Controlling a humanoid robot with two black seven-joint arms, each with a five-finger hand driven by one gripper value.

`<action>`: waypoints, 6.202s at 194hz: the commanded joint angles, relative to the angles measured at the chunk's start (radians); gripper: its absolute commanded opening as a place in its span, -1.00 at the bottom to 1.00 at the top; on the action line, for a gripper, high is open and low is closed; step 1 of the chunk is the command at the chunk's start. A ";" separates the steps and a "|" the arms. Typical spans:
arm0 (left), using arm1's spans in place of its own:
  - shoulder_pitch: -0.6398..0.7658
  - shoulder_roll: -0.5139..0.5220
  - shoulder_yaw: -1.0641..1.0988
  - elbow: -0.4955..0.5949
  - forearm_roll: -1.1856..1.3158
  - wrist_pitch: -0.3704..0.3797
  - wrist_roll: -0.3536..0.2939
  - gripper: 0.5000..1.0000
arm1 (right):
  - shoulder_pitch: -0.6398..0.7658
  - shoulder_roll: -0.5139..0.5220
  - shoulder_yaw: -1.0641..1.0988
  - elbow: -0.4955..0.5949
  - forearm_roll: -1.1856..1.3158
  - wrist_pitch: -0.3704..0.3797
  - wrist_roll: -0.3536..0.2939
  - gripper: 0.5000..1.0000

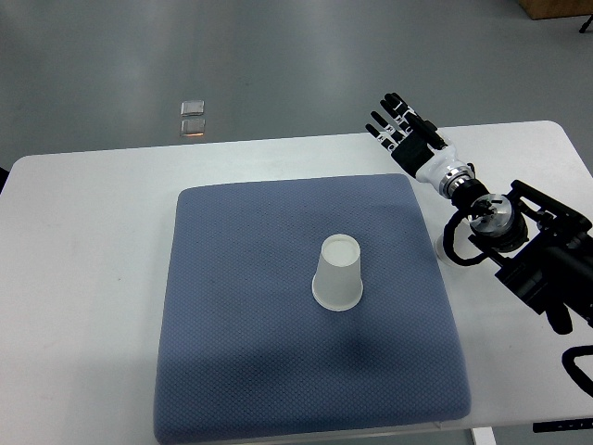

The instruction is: Stack paper cups

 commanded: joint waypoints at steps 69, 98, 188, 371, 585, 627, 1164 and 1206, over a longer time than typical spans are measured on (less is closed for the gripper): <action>-0.001 0.000 0.006 -0.034 0.002 -0.003 -0.009 1.00 | 0.081 -0.053 -0.024 0.008 -0.269 0.002 -0.057 0.66; -0.001 0.000 0.006 -0.053 0.002 -0.003 -0.009 1.00 | 0.206 -0.141 -0.224 0.013 -0.289 0.038 -0.067 0.66; 0.002 0.000 0.006 -0.065 0.002 -0.003 -0.009 1.00 | 0.959 -0.207 -1.407 0.241 -0.551 0.227 -0.186 0.66; 0.001 0.000 0.008 -0.096 0.002 -0.003 -0.009 1.00 | 1.827 -0.246 -1.840 0.901 -0.611 0.365 -0.261 0.71; 0.019 0.000 0.008 -0.091 0.002 -0.003 -0.007 1.00 | 1.069 -0.144 -1.858 0.574 -0.641 -0.077 -0.285 0.69; 0.021 0.000 0.008 -0.091 0.002 -0.003 -0.007 1.00 | 0.983 -0.136 -1.844 0.531 -0.643 -0.107 -0.282 0.69; 0.021 0.000 0.006 -0.096 0.002 -0.003 -0.007 1.00 | 1.789 -0.338 -1.769 0.777 -0.678 0.365 -0.270 -0.39; 0.019 0.000 0.006 -0.119 0.002 -0.003 -0.007 1.00 | 1.787 -0.253 -1.666 0.827 -0.493 0.365 -0.270 -0.38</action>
